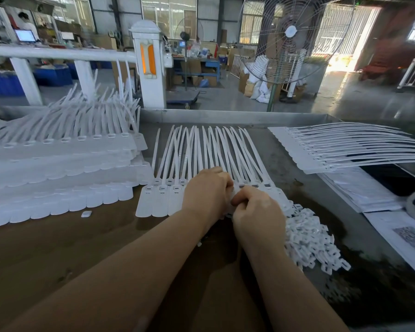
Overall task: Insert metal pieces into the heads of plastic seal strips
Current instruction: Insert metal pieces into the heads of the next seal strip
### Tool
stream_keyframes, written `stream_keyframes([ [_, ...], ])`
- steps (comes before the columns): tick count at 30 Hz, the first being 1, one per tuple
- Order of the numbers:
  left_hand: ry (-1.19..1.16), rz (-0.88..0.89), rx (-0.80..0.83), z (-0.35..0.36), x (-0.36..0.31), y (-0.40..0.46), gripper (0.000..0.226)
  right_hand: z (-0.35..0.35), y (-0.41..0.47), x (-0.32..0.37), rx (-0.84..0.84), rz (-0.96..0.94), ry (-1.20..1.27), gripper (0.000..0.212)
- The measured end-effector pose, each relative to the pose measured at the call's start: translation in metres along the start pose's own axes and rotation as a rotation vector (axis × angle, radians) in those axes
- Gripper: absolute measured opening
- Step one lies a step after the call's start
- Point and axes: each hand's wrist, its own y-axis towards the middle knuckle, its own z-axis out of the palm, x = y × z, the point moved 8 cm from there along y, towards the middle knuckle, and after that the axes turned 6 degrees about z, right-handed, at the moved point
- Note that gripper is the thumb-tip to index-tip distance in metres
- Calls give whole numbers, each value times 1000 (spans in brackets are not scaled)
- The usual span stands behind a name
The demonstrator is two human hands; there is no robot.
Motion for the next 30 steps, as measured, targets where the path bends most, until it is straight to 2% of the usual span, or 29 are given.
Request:
stream_keyframes([
  [7, 8, 10, 16, 0, 0, 1, 22, 0, 0, 0, 5, 8, -9, 18],
  [18, 115, 160, 117, 7, -6, -7, 26, 0, -1, -1, -3, 16, 20, 18],
  [24, 23, 53, 71, -2, 0, -4, 30, 1, 0, -1, 25, 11, 29, 18],
  [28, 115, 187, 113, 2, -10, -10, 28, 1, 0, 0, 28, 7, 29, 18],
  [30, 134, 193, 134, 5, -9, -13, 23, 1, -1, 0, 25, 4, 26, 18],
])
